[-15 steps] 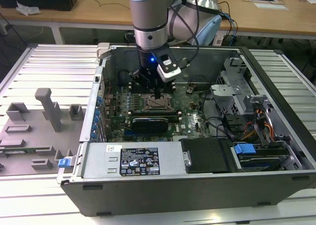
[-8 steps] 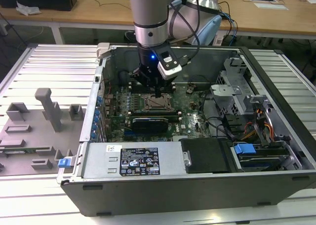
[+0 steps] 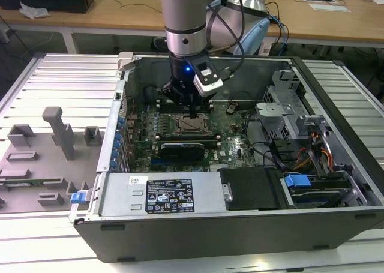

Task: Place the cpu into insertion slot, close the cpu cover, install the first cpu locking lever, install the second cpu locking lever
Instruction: 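Install the first cpu locking lever, then install the second cpu locking lever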

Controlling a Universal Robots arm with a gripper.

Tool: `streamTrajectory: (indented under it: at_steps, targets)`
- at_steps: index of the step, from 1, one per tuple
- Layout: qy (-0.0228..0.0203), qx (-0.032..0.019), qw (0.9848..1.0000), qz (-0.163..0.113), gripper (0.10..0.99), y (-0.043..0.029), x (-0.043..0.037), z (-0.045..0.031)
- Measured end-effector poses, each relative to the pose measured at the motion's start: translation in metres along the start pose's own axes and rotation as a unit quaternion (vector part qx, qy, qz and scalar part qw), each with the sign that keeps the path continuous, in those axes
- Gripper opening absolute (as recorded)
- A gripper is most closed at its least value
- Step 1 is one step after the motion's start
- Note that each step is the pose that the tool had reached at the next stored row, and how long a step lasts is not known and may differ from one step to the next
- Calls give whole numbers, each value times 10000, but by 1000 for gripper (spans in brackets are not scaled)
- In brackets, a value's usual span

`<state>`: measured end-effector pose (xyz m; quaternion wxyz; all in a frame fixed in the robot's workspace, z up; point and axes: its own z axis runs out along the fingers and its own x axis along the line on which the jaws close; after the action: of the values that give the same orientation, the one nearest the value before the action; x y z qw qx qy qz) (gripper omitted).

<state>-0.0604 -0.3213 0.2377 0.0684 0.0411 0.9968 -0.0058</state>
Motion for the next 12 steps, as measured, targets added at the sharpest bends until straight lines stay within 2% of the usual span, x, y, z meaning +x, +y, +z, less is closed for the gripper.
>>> streamTrajectory:
  at_steps: [12]
  targets:
    - [-1,5,10000,-1,106,0,0,-2]
